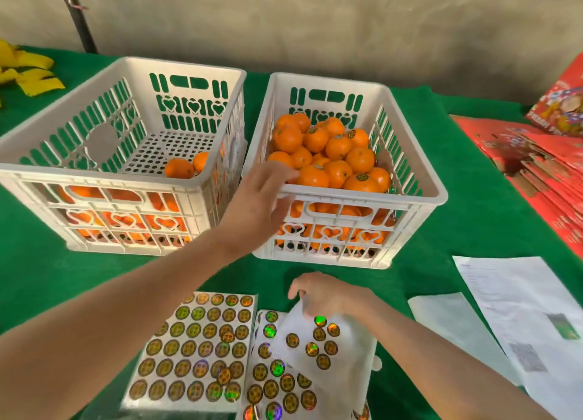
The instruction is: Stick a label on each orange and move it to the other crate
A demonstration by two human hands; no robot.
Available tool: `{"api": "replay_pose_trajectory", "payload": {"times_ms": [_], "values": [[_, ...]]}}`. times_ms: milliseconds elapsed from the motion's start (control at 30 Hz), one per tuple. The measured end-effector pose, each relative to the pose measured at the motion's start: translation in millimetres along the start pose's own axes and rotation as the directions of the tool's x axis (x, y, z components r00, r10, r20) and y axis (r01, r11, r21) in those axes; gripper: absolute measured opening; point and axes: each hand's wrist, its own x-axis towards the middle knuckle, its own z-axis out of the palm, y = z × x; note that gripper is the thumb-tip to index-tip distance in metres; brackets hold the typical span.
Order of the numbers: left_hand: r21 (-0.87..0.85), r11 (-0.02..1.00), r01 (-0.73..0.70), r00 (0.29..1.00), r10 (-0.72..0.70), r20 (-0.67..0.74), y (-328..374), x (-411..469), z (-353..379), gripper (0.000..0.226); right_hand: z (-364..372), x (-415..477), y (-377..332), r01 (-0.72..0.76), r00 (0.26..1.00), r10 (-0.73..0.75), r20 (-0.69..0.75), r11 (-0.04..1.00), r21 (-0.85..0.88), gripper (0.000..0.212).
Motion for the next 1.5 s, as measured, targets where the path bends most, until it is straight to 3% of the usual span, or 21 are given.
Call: {"api": "replay_pose_trajectory", "payload": {"times_ms": [67,133,167,233,267,300,400,533,633,733,833,933,1100,1167,1200,1267,1367,1433,1500], "values": [[-0.047,0.999,-0.023,1.000,0.022,-0.018,9,-30,5,0.023,-12,-5,2,0.036,0.996,-0.037,-0.080,0.999,-0.011,0.027],[-0.163,0.948,0.273,0.952,-0.241,0.189,21,-45,12,0.022,-26,-12,5,0.065,0.985,-0.062,-0.158,0.998,0.011,0.019],[-0.128,0.870,0.476,0.832,-0.399,0.385,24,-48,16,0.021,-32,-15,6,0.074,0.979,-0.068,-0.194,0.997,0.022,0.018],[0.030,0.625,0.780,0.434,-0.575,0.693,26,-52,28,0.018,-39,-20,6,0.079,0.965,-0.067,-0.254,0.996,0.040,0.017],[0.050,0.499,0.865,0.296,-0.590,0.751,25,-55,32,0.020,-41,-21,6,0.078,0.957,-0.061,-0.282,0.996,0.049,0.016],[0.025,0.417,0.908,0.248,-0.586,0.772,24,-59,37,0.024,-42,-23,6,0.077,0.948,-0.056,-0.312,0.995,0.056,0.016],[-0.071,0.306,0.949,0.259,-0.632,0.731,21,-68,48,0.026,-38,-28,1,0.111,0.892,-0.065,-0.448,0.991,0.077,0.021],[-0.163,0.033,0.986,0.138,-0.711,0.689,17,-68,56,0.007,-15,-37,-11,0.206,0.725,-0.059,-0.686,0.969,0.133,0.028],[-0.200,-0.072,0.977,0.092,-0.703,0.705,16,-70,57,0.006,4,-43,-18,0.201,0.645,-0.093,-0.759,0.978,0.052,0.023],[-0.262,-0.228,0.938,0.049,-0.659,0.750,18,-72,54,0.011,17,-44,-21,0.159,0.600,-0.161,-0.783,0.984,-0.080,0.020],[-0.291,-0.336,0.896,0.043,-0.586,0.809,21,-69,50,0.017,25,-40,-22,0.109,0.625,-0.141,-0.768,0.990,-0.093,0.016],[-0.271,-0.300,0.915,0.038,-0.602,0.798,20,-69,49,0.016,30,-36,-20,0.105,0.633,-0.081,-0.770,0.994,-0.018,0.013],[-0.190,-0.186,0.964,0.031,-0.631,0.775,15,-74,53,0.009,34,-35,-23,0.184,0.599,-0.134,-0.789,0.983,-0.027,0.008],[-0.173,-0.111,0.979,0.064,-0.636,0.769,13,-77,53,0.008,35,-37,-25,0.210,0.600,-0.150,-0.785,0.977,-0.027,0.008],[-0.156,-0.023,0.987,0.105,-0.640,0.761,12,-78,52,0.007,34,-38,-25,0.229,0.596,-0.163,-0.786,0.973,-0.028,0.007],[-0.056,0.246,0.968,0.206,-0.637,0.743,11,-81,49,0.012,29,-43,-28,0.286,0.578,-0.194,-0.793,0.958,-0.025,0.006],[0.157,0.674,0.722,0.367,-0.566,0.738,11,-88,39,0.006,10,-50,-40,0.384,0.567,-0.210,-0.797,0.923,0.029,0.008],[0.153,0.832,0.533,0.580,-0.492,0.650,5,-88,21,0.017,-9,-53,-54,0.468,0.519,-0.232,-0.823,0.882,0.047,0.013],[-0.061,0.882,0.467,0.792,-0.386,0.474,-4,-77,-12,0.011,-31,-52,-74,0.542,0.436,-0.249,-0.865,0.840,0.032,0.018]]}}
